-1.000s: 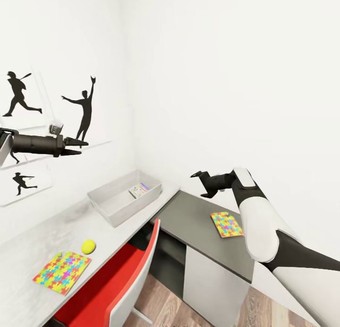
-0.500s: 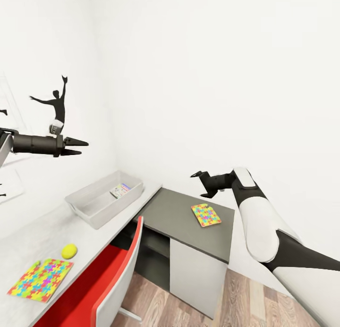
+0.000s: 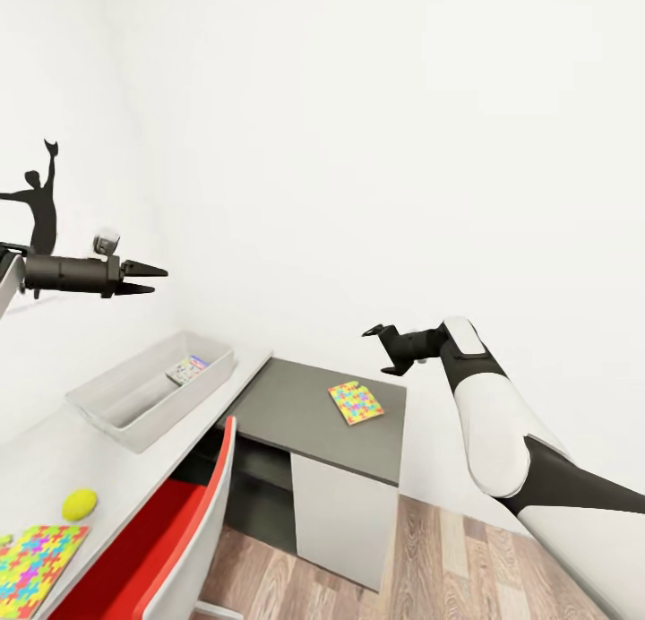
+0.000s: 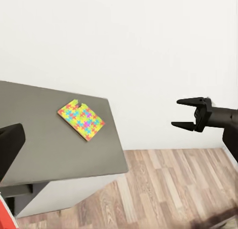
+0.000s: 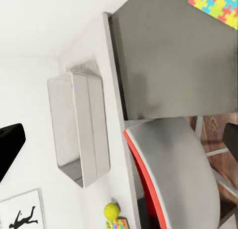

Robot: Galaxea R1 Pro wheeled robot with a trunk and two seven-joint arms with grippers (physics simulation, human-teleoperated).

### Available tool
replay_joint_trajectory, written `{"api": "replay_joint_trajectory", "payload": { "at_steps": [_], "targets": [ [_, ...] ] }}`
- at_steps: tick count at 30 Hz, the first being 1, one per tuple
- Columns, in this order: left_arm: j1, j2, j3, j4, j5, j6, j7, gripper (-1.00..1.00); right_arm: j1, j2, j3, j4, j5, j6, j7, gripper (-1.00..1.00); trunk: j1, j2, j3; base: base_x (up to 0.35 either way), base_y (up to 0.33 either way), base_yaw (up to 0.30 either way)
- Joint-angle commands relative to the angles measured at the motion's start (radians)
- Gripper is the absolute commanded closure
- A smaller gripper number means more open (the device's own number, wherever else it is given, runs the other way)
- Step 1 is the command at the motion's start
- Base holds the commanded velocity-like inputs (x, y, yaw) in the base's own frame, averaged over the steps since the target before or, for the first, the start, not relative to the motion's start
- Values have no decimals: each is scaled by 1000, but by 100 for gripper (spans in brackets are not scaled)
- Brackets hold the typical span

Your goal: Put all the toys in the child's room - the three board games (two on the bed and one on the table), the two jigsaw puzzles on the table, and the tennis ball on the table - inside the toy box on the table in the child's room.

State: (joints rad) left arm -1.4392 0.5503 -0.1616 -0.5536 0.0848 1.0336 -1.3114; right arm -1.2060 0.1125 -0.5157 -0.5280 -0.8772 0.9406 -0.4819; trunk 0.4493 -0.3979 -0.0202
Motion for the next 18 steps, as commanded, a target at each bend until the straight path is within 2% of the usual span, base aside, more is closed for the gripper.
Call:
{"api": "replay_joint_trajectory", "payload": {
  "at_steps": [1,10,18],
  "targets": [
    [-1,2,-7,0,9,10,0,-100,-1,1,-6,-1,-8,1,-10,-100,1,-2,-2,0,0,-286],
    [0,1,-8,0,8,7,1,-100,-1,-3,-9,0,-8,1,-10,-100,1,-2,-2,0,0,-286],
    [14,-4,-25,1,6,2,5,-100,3,-12,-10,0,-3,3,-6,-100,1,-2,-2,0,0,-286]
  ]
}}
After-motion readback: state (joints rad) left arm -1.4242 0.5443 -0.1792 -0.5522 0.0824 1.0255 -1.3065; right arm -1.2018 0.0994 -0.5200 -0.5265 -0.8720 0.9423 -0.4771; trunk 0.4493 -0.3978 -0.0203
